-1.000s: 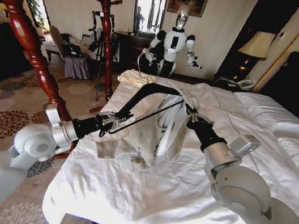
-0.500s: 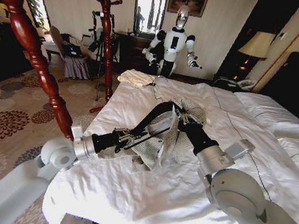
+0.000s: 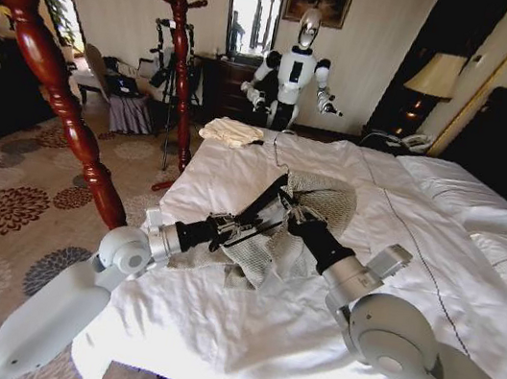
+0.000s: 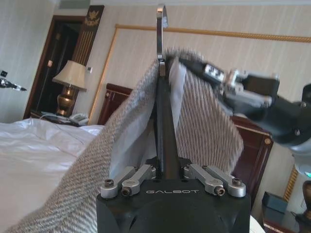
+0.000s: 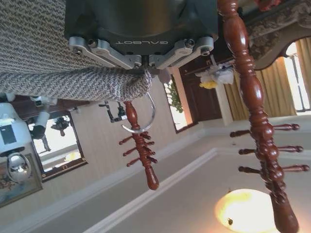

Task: Pick up the clothes from the bed and hang them on the clothes hanger.

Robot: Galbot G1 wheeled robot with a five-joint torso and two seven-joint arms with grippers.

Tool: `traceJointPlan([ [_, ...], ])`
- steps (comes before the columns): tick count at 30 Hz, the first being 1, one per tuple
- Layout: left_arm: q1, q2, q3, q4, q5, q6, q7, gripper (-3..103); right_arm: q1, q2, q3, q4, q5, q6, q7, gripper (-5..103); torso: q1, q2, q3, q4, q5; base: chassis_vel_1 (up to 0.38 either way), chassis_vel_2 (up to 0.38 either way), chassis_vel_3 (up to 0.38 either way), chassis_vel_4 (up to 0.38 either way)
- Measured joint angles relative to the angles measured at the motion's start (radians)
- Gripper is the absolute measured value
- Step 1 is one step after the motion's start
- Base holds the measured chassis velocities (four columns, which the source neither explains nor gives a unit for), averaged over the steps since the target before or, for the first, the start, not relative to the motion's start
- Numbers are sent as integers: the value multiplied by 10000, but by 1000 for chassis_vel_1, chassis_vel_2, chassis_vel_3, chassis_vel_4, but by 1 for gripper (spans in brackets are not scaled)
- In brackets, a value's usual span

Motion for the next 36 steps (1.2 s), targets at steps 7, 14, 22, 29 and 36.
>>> traceJointPlan([
  [7, 56, 30, -279, -74, -42, -57, 61, 18, -274, 154, -55, 15, -152, 328, -553, 2, 0, 0, -1, -3, 0, 0, 0, 0, 0],
  [14, -368, -31, -343, 74, -282, -81, 111, 18, -494, 134, -228, 16, -503, 327, -669, 2, 0, 0, -1, -3, 0, 0, 0, 0, 0],
  [22, -655, -262, -93, 534, -60, -291, 581, 18, -493, 210, -537, 15, -657, 328, -809, 6, 0, 0, 0, -2, 1, 0, 0, 0, 0],
  [29, -1090, -534, 43, 1117, 191, -533, 1113, 18, -656, 158, -686, 15, -1338, 104, -872, 27, 0, 0, 0, -2, 0, 0, 0, 0, 0],
  [36, -1583, -932, 193, 1995, 627, -863, 1787, 18, -1107, 43, -735, 9, -1922, 1, -1231, 54, 0, 0, 0, -2, 1, 0, 0, 0, 0],
])
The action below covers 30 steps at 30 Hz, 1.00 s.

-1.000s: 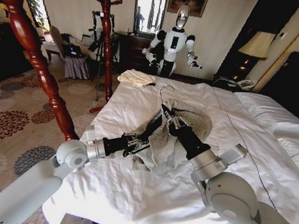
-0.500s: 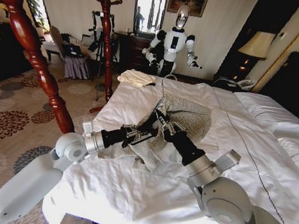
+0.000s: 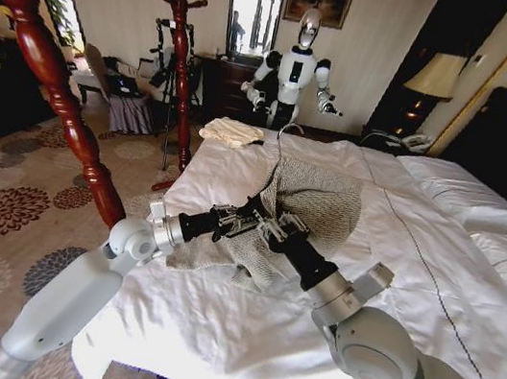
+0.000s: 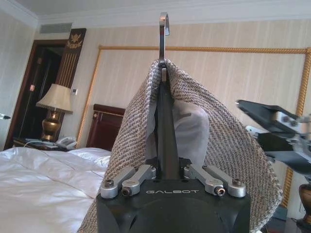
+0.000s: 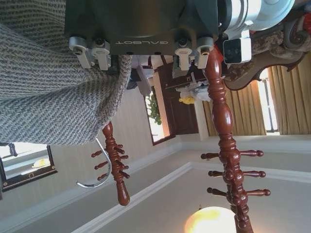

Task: Pick up the clothes from the bed and hang them on the clothes hanger.

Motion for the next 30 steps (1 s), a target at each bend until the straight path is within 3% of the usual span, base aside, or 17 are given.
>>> traceJointPlan([
  [2, -121, -57, 39, 185, 59, -67, 148, 18, -61, -24, 26, -1, -64, 0, -97, 60, -1, 0, 0, 0, 0, 0, 0, 0, 0],
  [6, -451, -208, 116, 682, 139, -199, 457, 18, -229, -95, 81, -2, -202, 104, -330, 82, 0, 0, 0, 0, 0, 0, 0, 0, 0],
  [8, -515, -248, 122, 783, 150, -221, 514, 18, -259, -112, 82, -2, -237, 139, -379, 82, 0, 0, 0, 0, 0, 0, 0, 0, 0],
  [11, -724, -380, 137, 1154, 239, -306, 683, 18, -350, -146, 81, -1, -376, 336, -594, 96, 0, 0, 0, -1, 0, 0, 0, 0, 0],
  [18, -854, -418, 139, 1446, 343, -396, 897, 18, -365, -137, 76, -3, -400, 902, -1224, 100, 0, 0, 0, 1, 0, 0, 0, 0, 0],
  [25, -977, -563, 99, 1655, 355, -452, 976, 18, -317, -151, 46, -6, -374, 1693, -2452, 100, 0, 0, 0, 0, 0, 0, 0, 0, 0],
  [29, -1003, -733, 7, 1719, 406, -454, 975, 18, -303, -187, 50, -5, -413, 1638, -2547, 100, -1, 0, 0, 1, -1, 0, 0, 0, 0],
  [30, -1025, -835, -36, 1733, 421, -454, 963, 18, -310, -187, 64, -4, -469, 1316, -2165, 100, 0, 0, 0, 0, -1, 0, 0, 0, 0],
])
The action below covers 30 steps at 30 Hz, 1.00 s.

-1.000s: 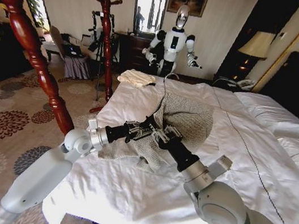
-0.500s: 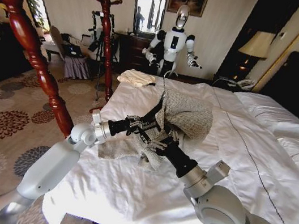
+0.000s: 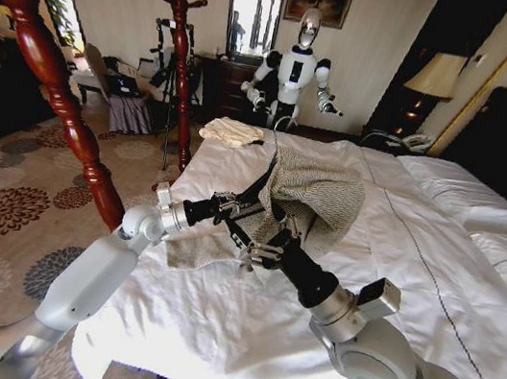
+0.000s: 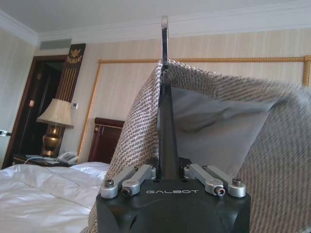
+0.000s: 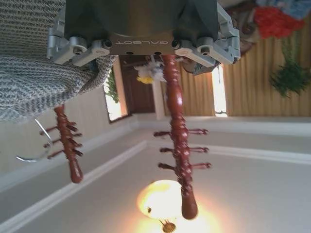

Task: Pick up the clothes from the bed and hang them on the clothes hanger.

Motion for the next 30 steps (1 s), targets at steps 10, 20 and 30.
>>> traceJointPlan([
  [10, -27, -73, 61, -195, 9, 2, -32, 18, -98, 221, 194, 4, 119, -1474, 2333, 100, 0, 0, 0, -1, 1, 0, 0, 0, 0],
  [20, -12, -43, -108, -331, -45, 9, -51, 18, 205, 183, 1362, 5, 164, -2058, 3813, 100, 0, 0, 0, -1, 1, 0, 0, 0, 0],
  [30, 169, 945, -751, -883, -628, 11, -99, 18, 178, -674, 3047, 5, -1064, -2655, 4393, 100, 0, 2, -1, 2, -1, 0, 0, 0, 0],
])
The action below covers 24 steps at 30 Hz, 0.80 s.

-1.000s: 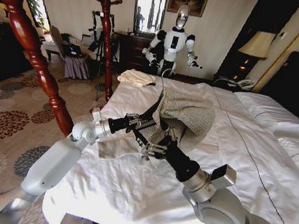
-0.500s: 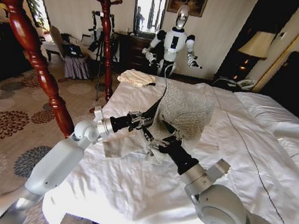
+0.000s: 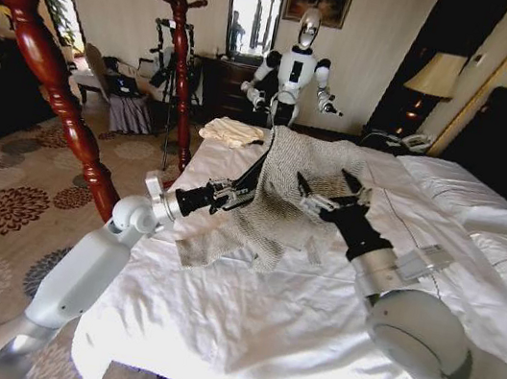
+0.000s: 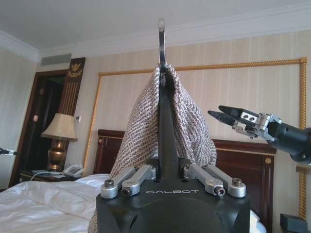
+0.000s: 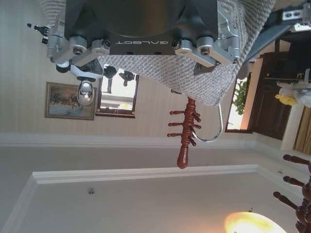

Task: Pick up the clothes from the bed and hang them on the clothes hanger.

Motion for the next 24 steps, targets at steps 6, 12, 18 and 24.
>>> traceJointPlan([
  [6, 363, 387, -564, -299, -230, -6, -63, 18, -439, 0, -412, -5, -329, 29, -229, 100, 0, 0, 0, -2, 0, 0, 0, 0, 0],
  [12, 767, 738, -1092, -671, -446, -20, -143, 18, -1076, 97, -928, -6, -441, 179, -862, 100, 0, 0, 0, -2, 1, 0, 0, 0, 0],
  [18, 1117, 791, -1263, -982, -478, -39, -154, 18, -1124, 151, -1071, -6, -933, 764, -1955, 100, 0, 0, 0, -1, 0, 0, 0, 0, 0],
  [24, 1183, 752, -1265, -1128, -511, -52, -149, 18, -1250, 129, -1088, -5, -1134, 630, -1937, 100, 0, 0, 0, -2, 1, 0, 0, 0, 0],
])
